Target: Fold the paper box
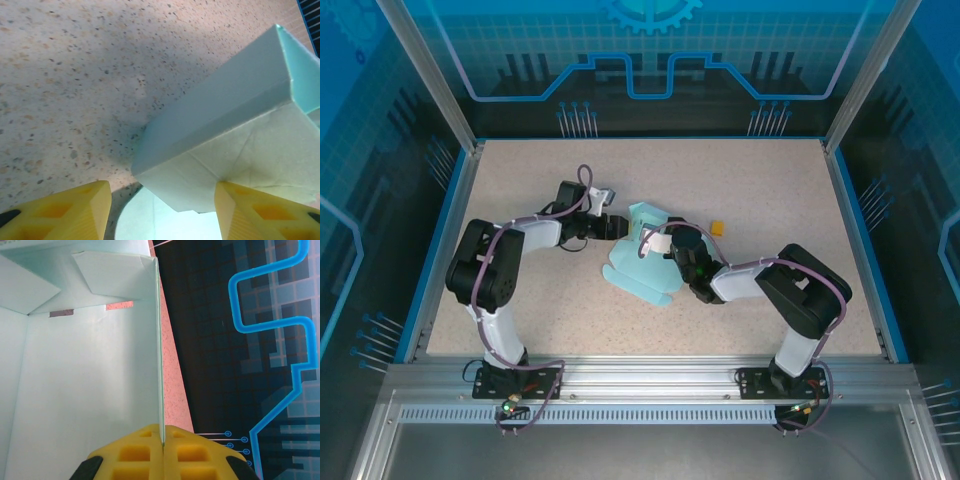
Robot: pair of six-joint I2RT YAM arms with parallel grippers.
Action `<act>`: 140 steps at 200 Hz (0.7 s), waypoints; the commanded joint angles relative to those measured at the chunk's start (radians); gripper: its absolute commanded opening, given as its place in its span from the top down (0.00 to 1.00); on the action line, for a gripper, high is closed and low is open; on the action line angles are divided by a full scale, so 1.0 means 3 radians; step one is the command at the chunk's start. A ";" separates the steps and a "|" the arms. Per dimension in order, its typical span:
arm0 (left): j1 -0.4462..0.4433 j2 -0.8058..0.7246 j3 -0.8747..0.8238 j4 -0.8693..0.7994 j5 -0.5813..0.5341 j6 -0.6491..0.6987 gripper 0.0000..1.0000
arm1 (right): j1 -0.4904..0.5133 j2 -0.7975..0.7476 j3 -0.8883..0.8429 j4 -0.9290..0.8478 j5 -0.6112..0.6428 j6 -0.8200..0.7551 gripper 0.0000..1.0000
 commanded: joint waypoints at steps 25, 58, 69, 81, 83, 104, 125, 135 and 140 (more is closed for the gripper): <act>-0.0065 -0.0055 0.0081 -0.0012 0.0228 0.0307 0.46 | -0.0031 -0.0096 0.0079 -0.0239 -0.0219 0.0104 1.00; -0.0108 -0.0020 0.0137 0.0054 0.0209 0.0479 0.46 | -0.0078 -0.0155 0.0105 -0.0399 -0.0314 0.0183 1.00; -0.0108 0.0008 0.0180 0.0051 0.0207 0.0508 0.46 | -0.0082 -0.0148 0.0117 -0.0419 -0.0326 0.0183 1.00; -0.0111 0.0034 0.0215 0.0054 0.0201 0.0541 0.46 | -0.0088 -0.0143 0.0134 -0.0443 -0.0333 0.0187 1.00; -0.0113 0.0040 0.0217 0.0060 0.0202 0.0548 0.46 | -0.0088 -0.0145 0.0135 -0.0444 -0.0336 0.0187 1.00; -0.0122 0.0055 0.0220 0.0099 0.0207 0.0604 0.45 | -0.0101 -0.0133 0.0155 -0.0475 -0.0353 0.0186 1.00; -0.0139 0.0075 0.0202 0.0164 0.0231 0.0656 0.45 | -0.0114 -0.0127 0.0175 -0.0496 -0.0372 0.0187 1.00; -0.0144 0.0098 0.0199 0.0188 0.0248 0.0687 0.45 | -0.0118 -0.0127 0.0182 -0.0501 -0.0386 0.0187 1.00; -0.0149 0.0101 0.0194 0.0215 0.0248 0.0693 0.45 | -0.0122 -0.0123 0.0188 -0.0505 -0.0396 0.0187 1.00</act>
